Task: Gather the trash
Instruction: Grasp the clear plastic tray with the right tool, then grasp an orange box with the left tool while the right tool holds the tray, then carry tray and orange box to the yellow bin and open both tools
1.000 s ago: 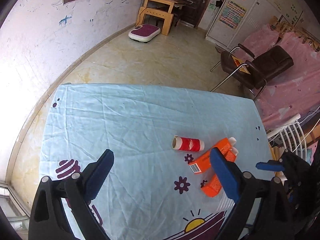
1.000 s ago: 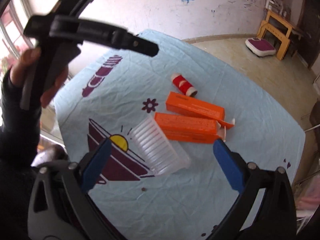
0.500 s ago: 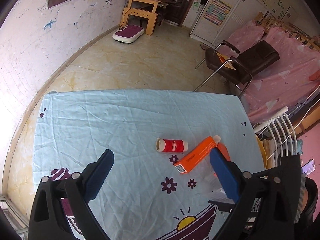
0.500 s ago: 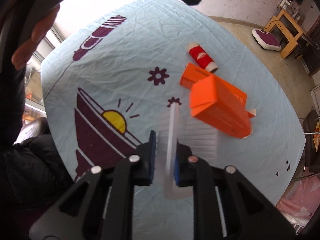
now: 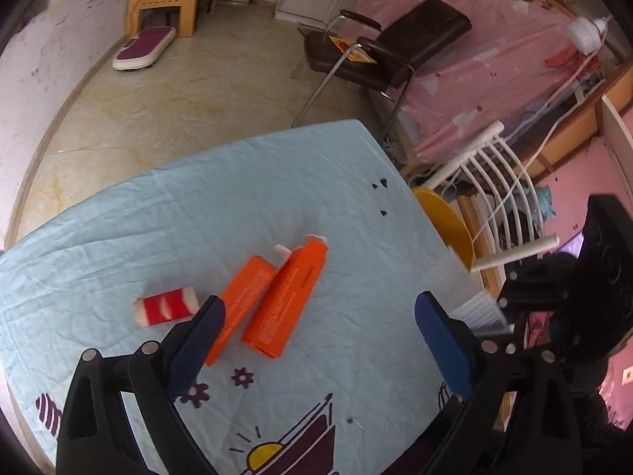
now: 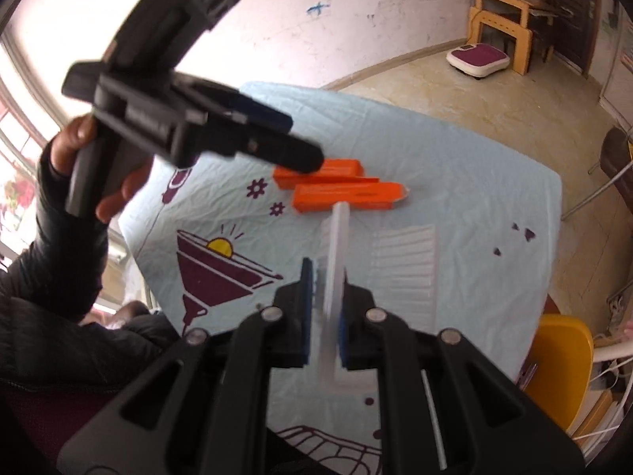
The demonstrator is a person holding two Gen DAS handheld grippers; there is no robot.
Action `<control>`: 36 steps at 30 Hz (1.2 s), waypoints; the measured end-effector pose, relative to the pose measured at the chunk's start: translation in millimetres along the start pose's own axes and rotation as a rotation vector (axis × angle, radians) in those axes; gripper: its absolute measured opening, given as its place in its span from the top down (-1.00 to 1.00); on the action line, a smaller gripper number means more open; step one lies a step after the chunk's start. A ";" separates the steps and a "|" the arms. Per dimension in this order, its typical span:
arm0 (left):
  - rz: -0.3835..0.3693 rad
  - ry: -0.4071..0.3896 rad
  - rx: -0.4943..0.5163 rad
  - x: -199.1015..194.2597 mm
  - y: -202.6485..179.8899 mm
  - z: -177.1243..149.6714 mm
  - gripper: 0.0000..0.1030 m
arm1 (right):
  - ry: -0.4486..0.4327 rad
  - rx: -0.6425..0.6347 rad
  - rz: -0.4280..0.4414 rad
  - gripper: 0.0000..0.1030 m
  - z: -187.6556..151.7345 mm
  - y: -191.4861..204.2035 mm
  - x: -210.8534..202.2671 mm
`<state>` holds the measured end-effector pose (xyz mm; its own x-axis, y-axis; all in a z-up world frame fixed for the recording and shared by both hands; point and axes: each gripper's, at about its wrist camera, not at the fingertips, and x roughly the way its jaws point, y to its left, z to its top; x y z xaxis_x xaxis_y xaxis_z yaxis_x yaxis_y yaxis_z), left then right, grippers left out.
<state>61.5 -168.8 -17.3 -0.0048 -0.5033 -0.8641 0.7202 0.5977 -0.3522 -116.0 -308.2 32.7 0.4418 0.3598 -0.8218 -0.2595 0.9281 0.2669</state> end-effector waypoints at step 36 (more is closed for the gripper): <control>0.067 0.166 0.272 80.5 -125.3 60.0 0.64 | -0.105 0.621 -0.226 0.78 -134.1 -221.9 -17.4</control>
<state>12.6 -321.6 -21.2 -0.0483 -0.3462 -0.9369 0.8818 0.4258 -0.2028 -181.3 -533.3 -79.8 0.5167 0.1286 -0.8465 0.3775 0.8532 0.3600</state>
